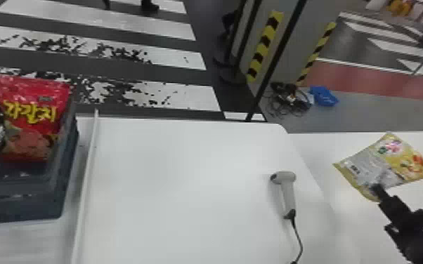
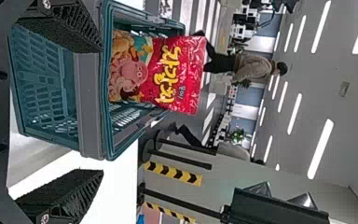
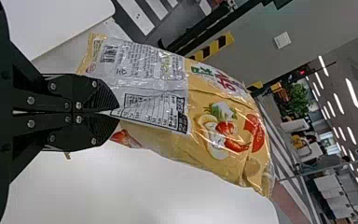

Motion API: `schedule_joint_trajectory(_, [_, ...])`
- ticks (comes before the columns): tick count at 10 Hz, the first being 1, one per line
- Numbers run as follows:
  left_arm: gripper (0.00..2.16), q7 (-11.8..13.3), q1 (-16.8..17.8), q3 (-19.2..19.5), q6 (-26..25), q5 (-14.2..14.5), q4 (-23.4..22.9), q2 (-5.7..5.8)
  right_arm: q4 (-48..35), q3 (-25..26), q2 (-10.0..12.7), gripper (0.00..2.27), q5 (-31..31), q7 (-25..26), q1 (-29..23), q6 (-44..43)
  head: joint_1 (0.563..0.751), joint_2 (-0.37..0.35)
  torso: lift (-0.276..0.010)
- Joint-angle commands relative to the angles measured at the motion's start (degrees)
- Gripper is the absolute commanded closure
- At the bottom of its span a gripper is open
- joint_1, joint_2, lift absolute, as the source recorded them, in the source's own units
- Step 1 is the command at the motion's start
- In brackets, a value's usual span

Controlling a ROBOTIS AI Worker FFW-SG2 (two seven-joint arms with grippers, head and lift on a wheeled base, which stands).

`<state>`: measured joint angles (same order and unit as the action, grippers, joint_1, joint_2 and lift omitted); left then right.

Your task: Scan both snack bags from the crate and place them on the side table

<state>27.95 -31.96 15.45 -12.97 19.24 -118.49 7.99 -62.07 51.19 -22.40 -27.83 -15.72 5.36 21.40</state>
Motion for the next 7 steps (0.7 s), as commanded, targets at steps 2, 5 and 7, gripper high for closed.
schedule_joint_trajectory(2, [0.07, 0.09, 0.06, -0.16, 0.00, 0.18, -0.08, 0.19, 2.39, -0.66, -0.37, 0.00, -0.12, 0.08, 0.26, -4.04, 0.695, -0.350, -0.095])
schedule_joint_trajectory(5, [0.07, 0.17, -0.21, -0.16, 0.00, 0.44, -0.08, 0.28, 1.07, -0.48, 0.34, 0.06, -1.26, 1.83, -0.35, -5.97, 0.695, -0.350, -0.095])
schedule_joint_trajectory(7, [0.07, 0.09, -0.21, -0.07, 0.18, 0.44, -0.16, 0.36, -8.86, -0.39, 4.12, 0.06, -1.61, 2.54, -4.84, -9.49, 0.695, -0.350, -0.095])
